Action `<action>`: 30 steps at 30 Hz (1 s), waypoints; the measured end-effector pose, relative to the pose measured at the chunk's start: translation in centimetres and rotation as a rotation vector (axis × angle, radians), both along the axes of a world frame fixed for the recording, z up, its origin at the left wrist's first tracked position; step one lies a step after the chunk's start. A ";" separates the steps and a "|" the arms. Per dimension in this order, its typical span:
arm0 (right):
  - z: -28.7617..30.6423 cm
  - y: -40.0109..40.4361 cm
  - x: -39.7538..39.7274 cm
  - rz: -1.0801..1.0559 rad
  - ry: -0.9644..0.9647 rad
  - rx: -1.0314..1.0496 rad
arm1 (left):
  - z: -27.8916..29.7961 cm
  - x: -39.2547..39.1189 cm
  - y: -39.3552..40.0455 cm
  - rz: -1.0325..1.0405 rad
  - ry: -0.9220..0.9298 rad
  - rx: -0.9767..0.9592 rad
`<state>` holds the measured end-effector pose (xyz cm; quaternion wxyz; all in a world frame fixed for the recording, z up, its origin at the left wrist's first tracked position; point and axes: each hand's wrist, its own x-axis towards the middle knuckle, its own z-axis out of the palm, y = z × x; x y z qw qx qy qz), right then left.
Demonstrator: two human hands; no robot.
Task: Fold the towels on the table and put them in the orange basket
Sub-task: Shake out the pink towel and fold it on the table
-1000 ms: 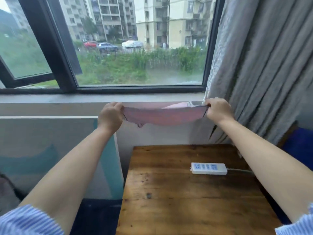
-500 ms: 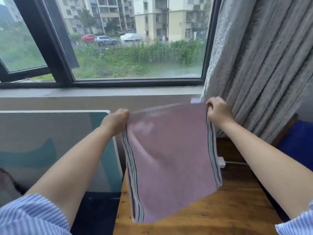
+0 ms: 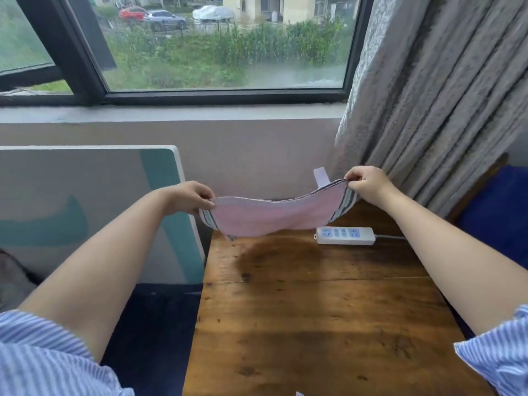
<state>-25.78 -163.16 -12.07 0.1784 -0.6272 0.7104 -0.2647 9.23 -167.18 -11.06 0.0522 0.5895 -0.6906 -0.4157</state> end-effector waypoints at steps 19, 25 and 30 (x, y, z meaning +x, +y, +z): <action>-1.5 -5.5 2.6 -0.080 0.127 -0.214 | -2.3 -1.0 -3.7 0.546 -0.152 -0.688; -4.1 -3.3 2.8 0.041 0.093 -0.221 | -4.8 1.8 -2.0 0.361 -0.145 -0.696; -10.4 1.3 2.3 0.179 0.198 -0.024 | -10.4 3.4 1.9 0.011 -0.351 -0.532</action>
